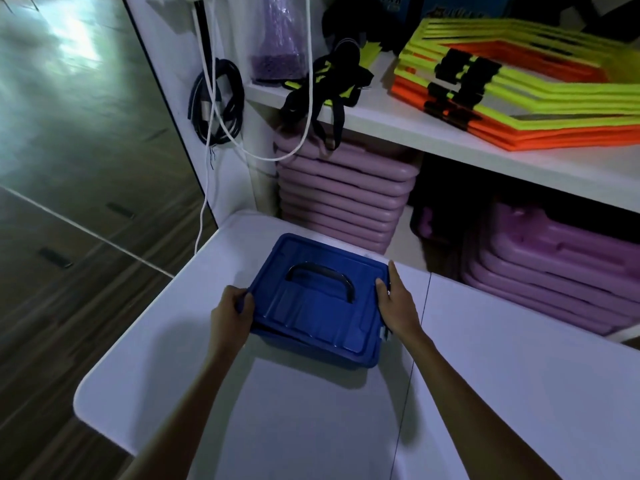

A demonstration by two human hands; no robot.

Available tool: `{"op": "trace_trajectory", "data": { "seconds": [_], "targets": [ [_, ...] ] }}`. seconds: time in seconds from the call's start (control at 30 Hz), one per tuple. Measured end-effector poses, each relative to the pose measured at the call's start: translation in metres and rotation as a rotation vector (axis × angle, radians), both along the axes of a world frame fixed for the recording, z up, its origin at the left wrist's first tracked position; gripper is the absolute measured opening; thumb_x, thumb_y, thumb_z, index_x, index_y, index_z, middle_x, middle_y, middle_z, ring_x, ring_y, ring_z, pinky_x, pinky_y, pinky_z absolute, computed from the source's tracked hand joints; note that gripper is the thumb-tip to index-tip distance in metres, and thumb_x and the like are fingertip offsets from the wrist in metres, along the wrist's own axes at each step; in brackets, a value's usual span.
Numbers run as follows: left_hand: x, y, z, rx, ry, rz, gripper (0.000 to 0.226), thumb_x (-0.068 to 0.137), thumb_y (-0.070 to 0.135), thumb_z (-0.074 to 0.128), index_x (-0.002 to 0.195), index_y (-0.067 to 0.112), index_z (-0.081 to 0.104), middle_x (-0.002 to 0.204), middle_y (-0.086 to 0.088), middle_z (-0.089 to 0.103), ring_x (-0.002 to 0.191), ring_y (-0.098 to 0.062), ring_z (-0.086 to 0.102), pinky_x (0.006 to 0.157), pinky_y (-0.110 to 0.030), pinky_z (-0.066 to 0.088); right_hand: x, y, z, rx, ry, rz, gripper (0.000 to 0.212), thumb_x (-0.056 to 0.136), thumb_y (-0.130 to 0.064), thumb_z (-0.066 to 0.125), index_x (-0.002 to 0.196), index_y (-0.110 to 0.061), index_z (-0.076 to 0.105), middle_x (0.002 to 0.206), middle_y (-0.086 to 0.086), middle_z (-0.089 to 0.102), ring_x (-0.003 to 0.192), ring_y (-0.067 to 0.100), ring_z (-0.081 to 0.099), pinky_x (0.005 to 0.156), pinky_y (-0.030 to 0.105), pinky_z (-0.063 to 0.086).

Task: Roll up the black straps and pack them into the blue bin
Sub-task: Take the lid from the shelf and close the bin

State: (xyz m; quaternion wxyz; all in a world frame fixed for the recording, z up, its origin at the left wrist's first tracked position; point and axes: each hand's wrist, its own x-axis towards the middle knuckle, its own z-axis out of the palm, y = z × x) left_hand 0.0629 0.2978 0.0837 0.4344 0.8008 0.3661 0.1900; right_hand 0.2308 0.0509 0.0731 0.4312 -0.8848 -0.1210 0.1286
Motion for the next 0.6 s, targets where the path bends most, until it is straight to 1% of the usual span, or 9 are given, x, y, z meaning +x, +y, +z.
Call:
{"op": "trace_trajectory", "data": {
  "seconds": [0.1, 0.2, 0.3, 0.33, 0.4, 0.47, 0.53, 0.57, 0.6],
  "targets": [
    [-0.013, -0.003, -0.011, 0.031, -0.011, -0.054, 0.007, 0.093, 0.013, 0.052, 0.088, 0.008, 0.053, 0.078, -0.005, 0.058, 0.07, -0.025, 0.056, 0.058, -0.031, 0.043, 0.002, -0.005, -0.003, -0.014, 0.023, 0.001, 0.058, 0.1, -0.041, 0.037, 0.152, -0.024, 0.017, 0.151, 0.006, 0.04, 0.132, 0.027, 0.046, 0.107, 0.041, 0.04],
    [-0.02, -0.008, -0.02, 0.012, -0.032, -0.073, 0.007, 0.093, 0.012, 0.052, 0.087, 0.009, 0.051, 0.079, -0.005, 0.056, 0.071, -0.027, 0.056, 0.062, -0.039, 0.046, 0.002, -0.007, -0.005, 0.005, 0.036, -0.004, 0.057, 0.1, -0.041, 0.038, 0.151, -0.025, 0.019, 0.149, 0.005, 0.042, 0.129, 0.025, 0.048, 0.105, 0.04, 0.042],
    [-0.016, -0.007, -0.021, -0.055, -0.028, -0.086, 0.016, 0.095, 0.011, 0.049, 0.081, 0.018, 0.043, 0.078, -0.001, 0.049, 0.067, -0.021, 0.049, 0.061, -0.035, 0.041, -0.004, -0.003, -0.006, 0.08, 0.056, -0.069, 0.056, 0.099, -0.04, 0.041, 0.15, -0.023, 0.023, 0.145, 0.005, 0.047, 0.124, 0.025, 0.052, 0.103, 0.039, 0.043],
    [-0.013, -0.006, -0.019, -0.114, -0.023, -0.086, 0.017, 0.095, 0.012, 0.047, 0.081, 0.019, 0.042, 0.082, -0.003, 0.051, 0.068, -0.02, 0.049, 0.062, -0.034, 0.041, -0.007, -0.002, -0.005, 0.122, 0.085, -0.115, 0.057, 0.099, -0.041, 0.043, 0.149, -0.021, 0.027, 0.142, 0.008, 0.05, 0.12, 0.026, 0.054, 0.099, 0.039, 0.045],
    [-0.005, -0.006, -0.009, -0.373, -0.004, -0.047, 0.012, 0.097, 0.016, 0.046, 0.085, 0.017, 0.045, 0.087, -0.007, 0.056, 0.071, -0.018, 0.053, 0.063, -0.032, 0.045, -0.012, 0.001, -0.004, 0.232, 0.203, -0.232, 0.059, 0.095, -0.045, 0.048, 0.144, -0.016, 0.034, 0.132, 0.012, 0.056, 0.109, 0.024, 0.058, 0.092, 0.036, 0.048],
    [0.002, -0.004, -0.001, -0.625, 0.023, -0.004, 0.017, 0.095, 0.019, 0.049, 0.08, 0.013, 0.054, 0.08, -0.007, 0.058, 0.072, -0.02, 0.055, 0.069, -0.034, 0.048, -0.018, -0.001, -0.002, 0.315, 0.341, -0.311, 0.056, 0.091, -0.052, 0.051, 0.133, -0.014, 0.046, 0.122, 0.01, 0.06, 0.103, 0.023, 0.06, 0.09, 0.037, 0.051],
    [0.006, 0.001, 0.002, -0.741, 0.034, 0.0, 0.016, 0.092, 0.024, 0.055, 0.085, 0.011, 0.062, 0.085, -0.011, 0.065, 0.078, -0.024, 0.06, 0.081, -0.041, 0.051, -0.03, -0.005, 0.001, 0.365, 0.428, -0.319, 0.042, 0.091, -0.051, 0.053, 0.115, -0.016, 0.055, 0.113, 0.008, 0.064, 0.098, 0.022, 0.063, 0.087, 0.039, 0.053],
    [0.006, 0.003, 0.001, -0.744, 0.044, -0.01, 0.02, 0.09, 0.028, 0.058, 0.091, 0.009, 0.064, 0.091, -0.014, 0.067, 0.081, -0.026, 0.062, 0.085, -0.043, 0.051, -0.038, -0.006, 0.002, 0.383, 0.44, -0.321, 0.034, 0.092, -0.046, 0.054, 0.11, -0.017, 0.057, 0.111, 0.009, 0.065, 0.096, 0.022, 0.063, 0.086, 0.039, 0.054],
    [0.007, 0.004, 0.0, -0.722, 0.049, -0.007, 0.025, 0.088, 0.031, 0.061, 0.094, 0.007, 0.066, 0.094, -0.017, 0.069, 0.082, -0.027, 0.063, 0.086, -0.044, 0.052, -0.047, -0.007, 0.002, 0.404, 0.429, -0.329, 0.029, 0.094, -0.041, 0.054, 0.111, -0.017, 0.057, 0.113, 0.01, 0.065, 0.096, 0.022, 0.063, 0.085, 0.038, 0.054]
  ]
}}
